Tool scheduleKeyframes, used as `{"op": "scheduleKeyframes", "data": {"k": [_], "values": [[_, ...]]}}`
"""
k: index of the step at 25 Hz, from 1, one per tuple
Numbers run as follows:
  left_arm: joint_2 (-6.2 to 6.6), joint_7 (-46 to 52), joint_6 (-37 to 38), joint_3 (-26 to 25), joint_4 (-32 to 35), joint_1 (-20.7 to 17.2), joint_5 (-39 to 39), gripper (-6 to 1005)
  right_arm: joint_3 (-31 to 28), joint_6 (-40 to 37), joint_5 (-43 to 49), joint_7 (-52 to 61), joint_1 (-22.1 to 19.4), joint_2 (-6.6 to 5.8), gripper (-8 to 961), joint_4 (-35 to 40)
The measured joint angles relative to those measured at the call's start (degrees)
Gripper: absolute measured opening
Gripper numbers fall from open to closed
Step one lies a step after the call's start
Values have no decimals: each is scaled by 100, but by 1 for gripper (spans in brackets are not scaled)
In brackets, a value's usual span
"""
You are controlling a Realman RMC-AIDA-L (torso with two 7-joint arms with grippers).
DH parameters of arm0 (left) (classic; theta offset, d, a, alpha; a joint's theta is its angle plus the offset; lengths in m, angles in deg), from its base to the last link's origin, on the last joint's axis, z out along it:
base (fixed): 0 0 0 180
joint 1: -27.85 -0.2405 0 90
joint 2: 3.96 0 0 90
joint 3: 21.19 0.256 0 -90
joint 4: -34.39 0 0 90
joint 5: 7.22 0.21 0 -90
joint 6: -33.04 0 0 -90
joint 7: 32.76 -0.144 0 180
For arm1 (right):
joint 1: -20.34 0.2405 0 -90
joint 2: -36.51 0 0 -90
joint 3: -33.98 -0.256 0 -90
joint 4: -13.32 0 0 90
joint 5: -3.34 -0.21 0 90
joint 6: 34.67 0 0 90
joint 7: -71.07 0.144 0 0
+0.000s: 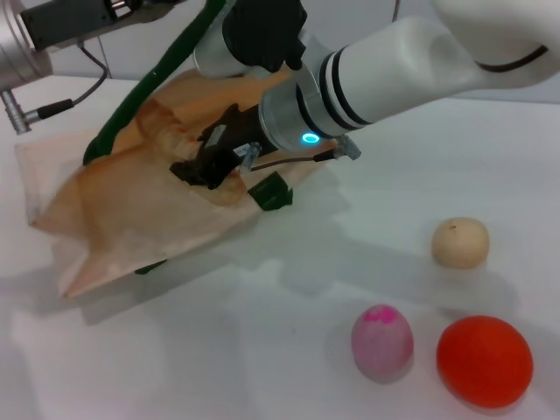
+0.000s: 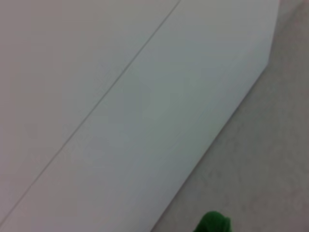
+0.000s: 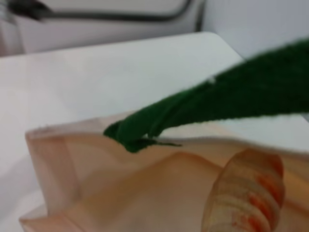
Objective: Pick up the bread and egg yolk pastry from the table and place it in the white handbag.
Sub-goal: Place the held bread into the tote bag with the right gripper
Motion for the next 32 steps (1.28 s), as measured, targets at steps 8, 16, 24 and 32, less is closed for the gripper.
{"op": "scheduleKeyframes", "data": {"k": [8,16,24,32], "values": [[-10,20,-283,-55,12,-10,-53,142,-41,535,112,217,-210,0,276,-3],[83,34,-661,-106,60,-260,-566,143,-124,1430,88,358,-598,-10,272,29],[227,45,-855,-106,65,-649,-1183,143,-373,2109,112,322,-958,-28,271,169],[257,1,-767,-106,65,-755,-1246,144,-793,1701,141,49,-971,-71,270,295]]}}
